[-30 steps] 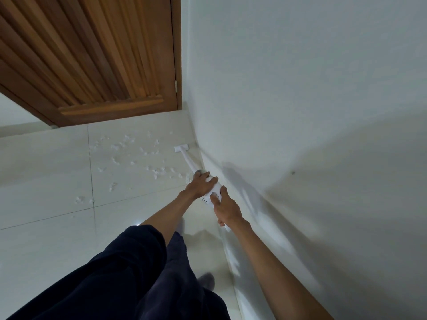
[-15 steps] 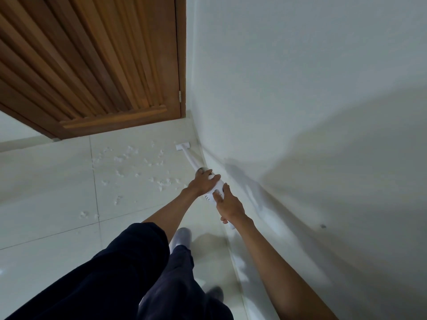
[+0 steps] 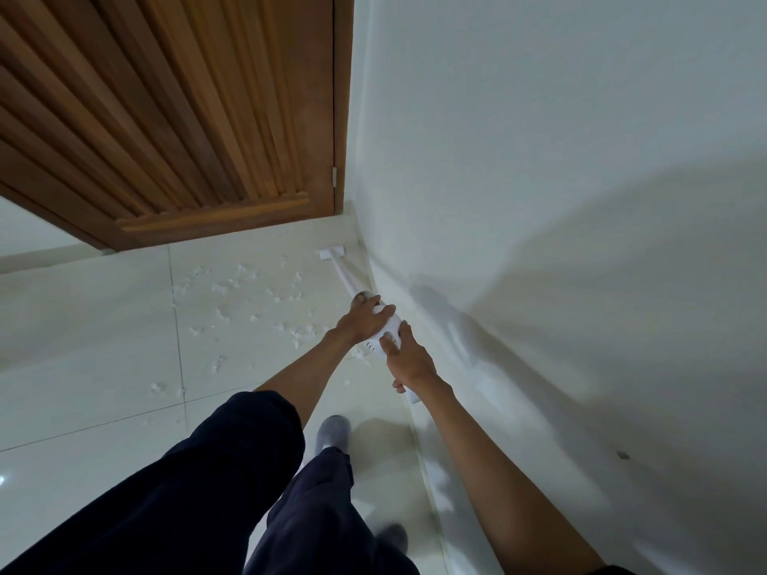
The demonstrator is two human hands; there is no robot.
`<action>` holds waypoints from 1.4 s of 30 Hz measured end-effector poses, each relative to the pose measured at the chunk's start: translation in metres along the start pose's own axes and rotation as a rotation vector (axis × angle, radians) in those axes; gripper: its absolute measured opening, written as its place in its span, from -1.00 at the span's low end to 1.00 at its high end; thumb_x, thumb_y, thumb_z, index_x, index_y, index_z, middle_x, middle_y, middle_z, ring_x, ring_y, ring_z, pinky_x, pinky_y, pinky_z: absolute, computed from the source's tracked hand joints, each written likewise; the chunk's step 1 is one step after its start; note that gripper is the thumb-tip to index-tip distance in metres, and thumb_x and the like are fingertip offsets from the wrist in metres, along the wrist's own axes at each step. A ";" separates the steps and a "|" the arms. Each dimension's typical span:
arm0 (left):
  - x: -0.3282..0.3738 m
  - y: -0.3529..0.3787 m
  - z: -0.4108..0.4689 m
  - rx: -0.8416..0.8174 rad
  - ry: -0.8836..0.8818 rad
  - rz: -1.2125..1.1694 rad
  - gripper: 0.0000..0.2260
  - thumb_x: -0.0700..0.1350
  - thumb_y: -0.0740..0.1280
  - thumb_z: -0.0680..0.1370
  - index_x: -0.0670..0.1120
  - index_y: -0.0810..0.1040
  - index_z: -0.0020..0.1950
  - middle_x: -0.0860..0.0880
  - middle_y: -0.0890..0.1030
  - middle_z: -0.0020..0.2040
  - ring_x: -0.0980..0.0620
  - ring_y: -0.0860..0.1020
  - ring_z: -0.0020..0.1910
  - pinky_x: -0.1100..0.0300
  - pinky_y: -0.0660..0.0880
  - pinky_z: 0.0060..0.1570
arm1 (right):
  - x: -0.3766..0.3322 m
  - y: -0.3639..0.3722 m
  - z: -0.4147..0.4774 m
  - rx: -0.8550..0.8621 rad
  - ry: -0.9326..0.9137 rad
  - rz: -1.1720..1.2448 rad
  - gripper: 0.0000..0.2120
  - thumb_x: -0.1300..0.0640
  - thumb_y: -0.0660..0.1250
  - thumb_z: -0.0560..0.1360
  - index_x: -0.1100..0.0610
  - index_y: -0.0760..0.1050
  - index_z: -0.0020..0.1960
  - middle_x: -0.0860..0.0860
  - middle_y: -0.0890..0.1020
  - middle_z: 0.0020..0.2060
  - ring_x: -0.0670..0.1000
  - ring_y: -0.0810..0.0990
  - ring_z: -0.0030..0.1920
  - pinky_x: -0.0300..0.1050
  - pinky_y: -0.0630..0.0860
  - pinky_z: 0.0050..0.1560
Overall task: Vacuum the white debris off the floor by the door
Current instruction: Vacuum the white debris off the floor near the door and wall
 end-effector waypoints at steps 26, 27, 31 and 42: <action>-0.070 0.203 -0.122 0.029 -0.039 0.022 -0.33 0.42 0.10 0.35 -0.09 0.43 0.16 -0.12 0.31 0.44 -0.15 0.52 0.21 -0.13 0.46 0.26 | 0.194 0.032 -0.160 -0.005 -0.009 -0.284 -0.11 0.29 0.26 0.43 0.01 -0.17 0.59 0.06 0.35 0.42 0.19 0.55 0.14 0.02 0.59 0.01; -0.071 0.212 -0.127 0.022 -0.039 0.013 -0.33 0.42 0.10 0.35 -0.09 0.43 0.16 -0.13 0.31 0.44 -0.15 0.52 0.21 -0.13 0.46 0.26 | 0.202 0.034 -0.166 -0.006 -0.011 -0.287 -0.11 0.29 0.26 0.43 0.02 -0.18 0.59 0.06 0.33 0.44 0.19 0.55 0.15 0.04 0.59 0.04; -0.074 0.245 -0.151 0.034 -0.031 0.014 -0.34 0.42 0.11 0.35 -0.07 0.44 0.18 -0.12 0.32 0.44 -0.13 0.53 0.19 -0.11 0.47 0.25 | 0.234 0.036 -0.190 -0.013 -0.007 -0.285 -0.11 0.28 0.25 0.43 -0.01 -0.19 0.59 0.06 0.29 0.48 0.19 0.56 0.15 0.01 0.58 0.02; -0.087 0.302 -0.170 0.056 -0.040 -0.026 -0.17 0.44 0.12 0.33 -0.17 0.41 0.32 -0.15 0.32 0.45 -0.17 0.46 0.32 -0.15 0.45 0.28 | 0.283 0.035 -0.228 0.002 -0.036 -0.327 -0.09 0.27 0.26 0.44 -0.03 -0.22 0.59 0.01 0.21 0.53 0.18 0.57 0.17 -0.07 0.52 -0.04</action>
Point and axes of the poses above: each hand's wrist, its own z-axis towards the middle knuckle, its own y-axis out of the palm, x = y × z, the point moved 7 cm from there along z, towards the middle knuckle
